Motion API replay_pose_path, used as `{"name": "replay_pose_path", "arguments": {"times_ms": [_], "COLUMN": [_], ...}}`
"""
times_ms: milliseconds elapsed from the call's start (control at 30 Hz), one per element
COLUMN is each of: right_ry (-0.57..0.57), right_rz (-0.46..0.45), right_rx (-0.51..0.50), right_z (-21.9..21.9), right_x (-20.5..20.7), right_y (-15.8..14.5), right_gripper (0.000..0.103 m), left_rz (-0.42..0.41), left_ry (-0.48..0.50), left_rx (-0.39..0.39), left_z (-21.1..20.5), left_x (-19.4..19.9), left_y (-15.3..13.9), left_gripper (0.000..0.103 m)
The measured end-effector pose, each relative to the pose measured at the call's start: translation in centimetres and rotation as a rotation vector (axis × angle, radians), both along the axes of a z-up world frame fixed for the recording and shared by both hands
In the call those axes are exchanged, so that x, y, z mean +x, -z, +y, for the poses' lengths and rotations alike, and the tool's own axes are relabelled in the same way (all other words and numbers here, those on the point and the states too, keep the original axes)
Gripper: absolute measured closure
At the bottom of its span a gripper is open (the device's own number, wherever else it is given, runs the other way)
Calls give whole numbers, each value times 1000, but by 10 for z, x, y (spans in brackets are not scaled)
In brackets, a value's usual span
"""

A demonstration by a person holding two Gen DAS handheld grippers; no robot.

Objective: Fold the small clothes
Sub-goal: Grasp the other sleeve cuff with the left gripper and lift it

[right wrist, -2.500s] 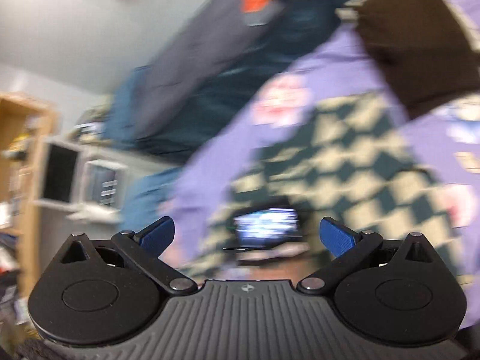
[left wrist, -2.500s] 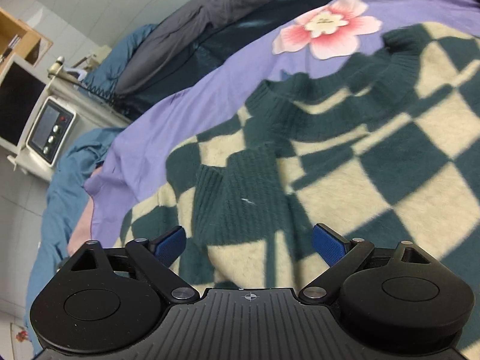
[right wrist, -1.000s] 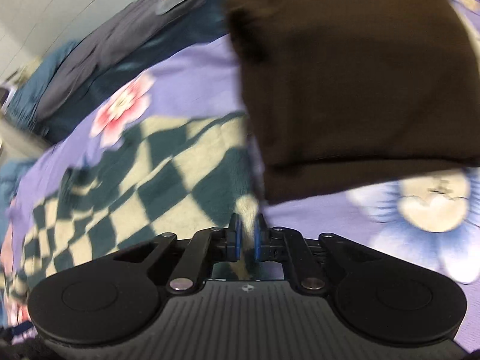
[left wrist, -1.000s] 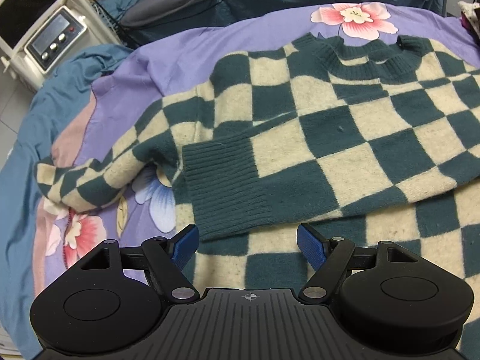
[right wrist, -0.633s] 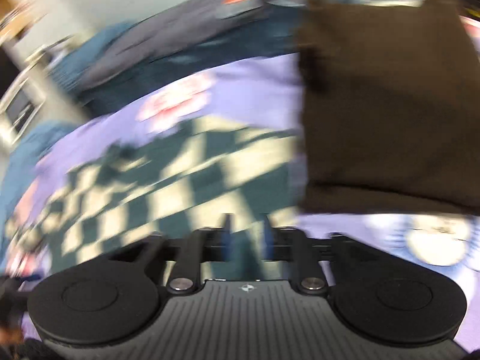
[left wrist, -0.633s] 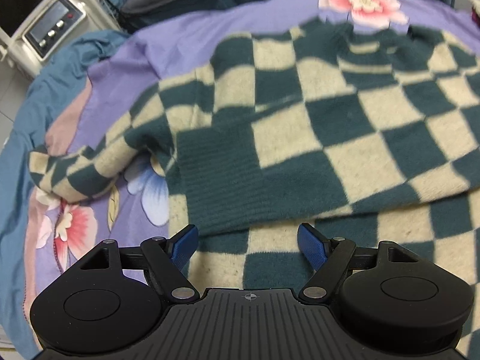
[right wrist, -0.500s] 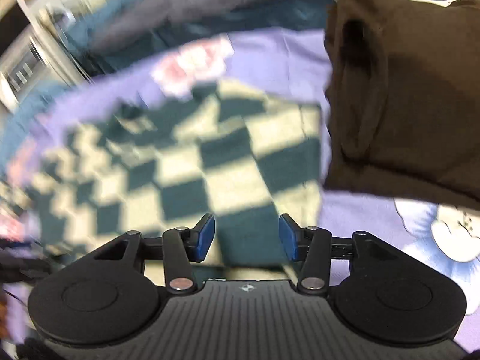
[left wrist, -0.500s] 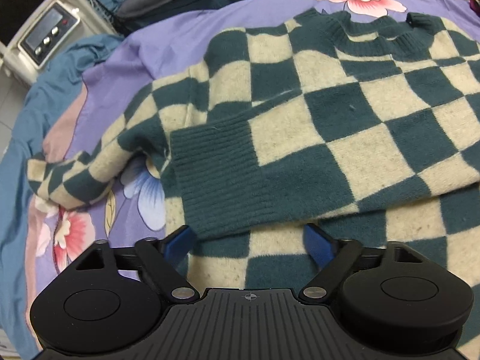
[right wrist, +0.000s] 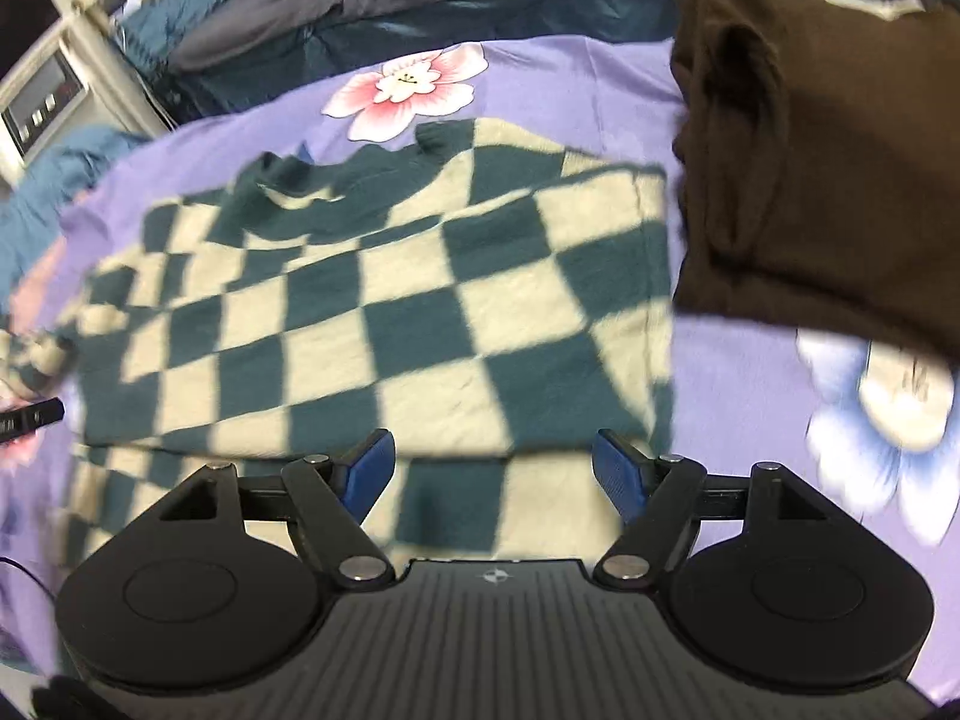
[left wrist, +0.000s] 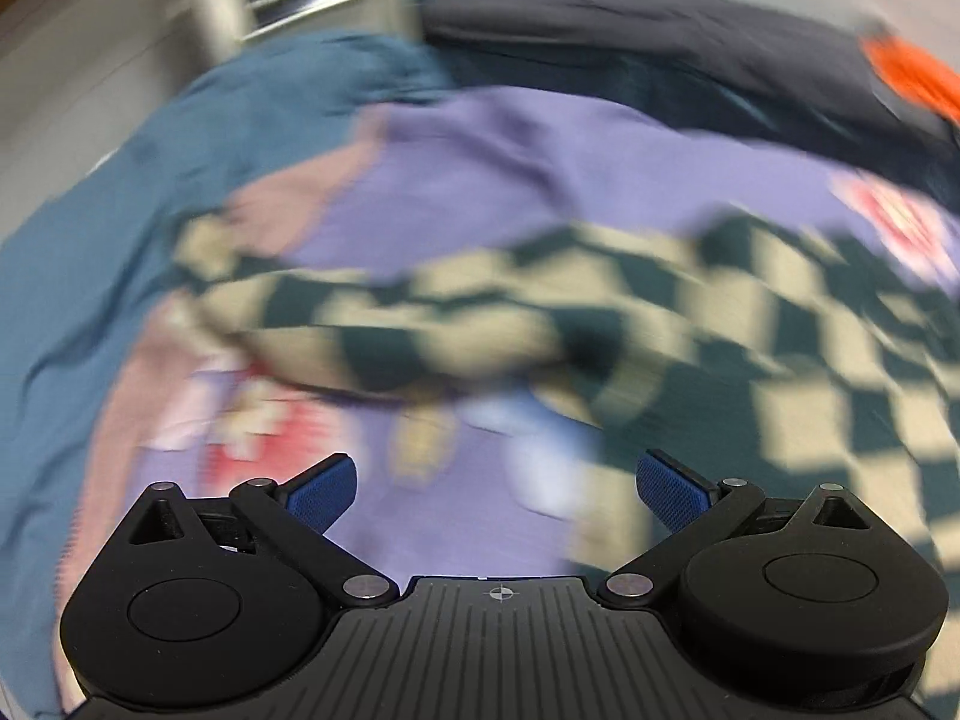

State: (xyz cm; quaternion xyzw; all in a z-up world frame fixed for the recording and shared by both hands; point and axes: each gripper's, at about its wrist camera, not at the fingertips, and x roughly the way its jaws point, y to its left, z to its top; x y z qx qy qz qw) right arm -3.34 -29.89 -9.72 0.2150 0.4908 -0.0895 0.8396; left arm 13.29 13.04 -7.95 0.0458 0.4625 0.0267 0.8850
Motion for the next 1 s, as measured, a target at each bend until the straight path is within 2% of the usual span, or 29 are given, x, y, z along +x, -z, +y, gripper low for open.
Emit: {"name": "replay_pose_path", "arguments": {"times_ms": [100,233,333,400,500,533,667,733,767,833,900,1000], "right_ry": [32,45,76,90,114,123,150,163,173,199,207,188], "right_rz": [17,39,43,47,45,44,48,52,52,50,51,42], "right_rx": [35,18,9,-5,-14,-11,-10,-5,1,22,28,29], "right_z": [5,14,16,19,24,25,31,32,32,32,33,37], "right_x": [-17,-30,-36,-38,-42,-44,-54,-58,-60,-62,-61,-56], "right_y": [-5,-12,-15,-18,-21,-22,-22,-21,-20,-18,-17,-17], "right_gripper": [26,25,25,24,23,22,22,22,22,22,22,22], "left_rz": [-17,-1,40,38,76,90,35,-25,-46,-76,-131,-223], "left_ry": [-134,-292,-326,-311,-327,-342,-389,-413,-416,-407,-353,-227], "left_rx": [-86,-275,-381,-419,-427,-429,-481,-483,-485,-480,-426,-313], "left_z": [63,120,130,125,120,120,138,149,154,159,147,97], "left_x": [23,56,77,85,95,97,94,90,88,85,81,74], "left_y": [-5,3,20,28,41,44,35,21,14,-4,-28,-62], "left_gripper": [0,0,0,0,0,4,43,44,52,55,55,55]}}
